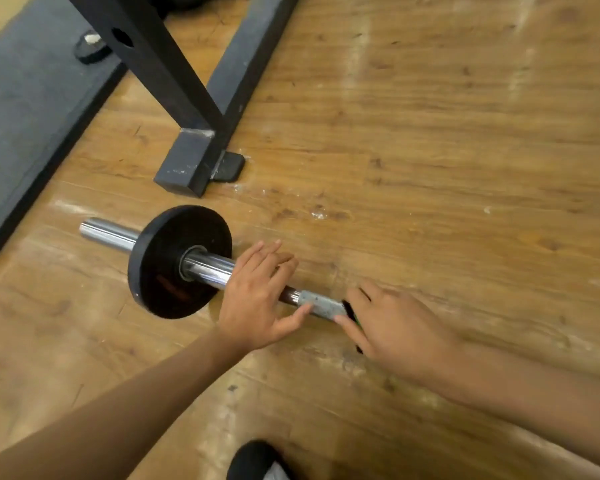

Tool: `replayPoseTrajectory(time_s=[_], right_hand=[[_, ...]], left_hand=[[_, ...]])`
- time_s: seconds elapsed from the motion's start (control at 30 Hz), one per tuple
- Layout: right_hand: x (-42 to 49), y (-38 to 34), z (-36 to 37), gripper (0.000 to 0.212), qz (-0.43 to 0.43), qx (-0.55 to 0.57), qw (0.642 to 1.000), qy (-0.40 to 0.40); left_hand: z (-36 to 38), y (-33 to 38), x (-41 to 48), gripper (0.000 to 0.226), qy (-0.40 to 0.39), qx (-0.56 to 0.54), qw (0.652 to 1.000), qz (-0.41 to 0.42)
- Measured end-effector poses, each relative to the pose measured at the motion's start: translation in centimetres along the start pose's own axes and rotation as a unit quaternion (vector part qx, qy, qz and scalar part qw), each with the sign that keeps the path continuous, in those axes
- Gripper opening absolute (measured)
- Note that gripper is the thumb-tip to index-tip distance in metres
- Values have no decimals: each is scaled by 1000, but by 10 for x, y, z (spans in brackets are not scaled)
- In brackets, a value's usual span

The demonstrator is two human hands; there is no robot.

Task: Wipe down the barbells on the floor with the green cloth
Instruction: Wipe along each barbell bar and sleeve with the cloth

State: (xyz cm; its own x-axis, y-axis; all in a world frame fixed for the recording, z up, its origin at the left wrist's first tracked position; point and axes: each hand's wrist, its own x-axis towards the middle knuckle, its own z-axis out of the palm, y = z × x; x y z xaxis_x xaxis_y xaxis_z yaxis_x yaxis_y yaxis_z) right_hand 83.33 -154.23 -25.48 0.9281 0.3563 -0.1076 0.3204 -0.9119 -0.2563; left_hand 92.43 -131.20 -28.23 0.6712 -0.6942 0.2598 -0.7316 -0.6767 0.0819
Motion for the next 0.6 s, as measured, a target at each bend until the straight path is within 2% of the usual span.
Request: replayPoseTrajectory(time_s=[0.07,0.17,0.3,0.4,0.5,0.6], right_hand=[[6,-3,1,64,-10,6,1000,1],[-48,23,12,70,-30,25,999,-25],[-117,48,15,67,37,39,998,-30],[-87,11,15,67,13,6,999,31],[-30,-35,8,65,6,33,999,-23],[-22,-45,13,60,-23,52,998,-19]], left_hand=[[-2,-1,-6,68,-11,8,1000,6],[-5,8,-19,72,-17,-2,1000,0],[-10,20,-43,79,-24,-28,999,-10],[-11,24,-61,78,-18,-50,998,-17],[-18,17,-75,77,-43,-58,997,-7],[-28,15,-84,83,-90,-66,994,2]])
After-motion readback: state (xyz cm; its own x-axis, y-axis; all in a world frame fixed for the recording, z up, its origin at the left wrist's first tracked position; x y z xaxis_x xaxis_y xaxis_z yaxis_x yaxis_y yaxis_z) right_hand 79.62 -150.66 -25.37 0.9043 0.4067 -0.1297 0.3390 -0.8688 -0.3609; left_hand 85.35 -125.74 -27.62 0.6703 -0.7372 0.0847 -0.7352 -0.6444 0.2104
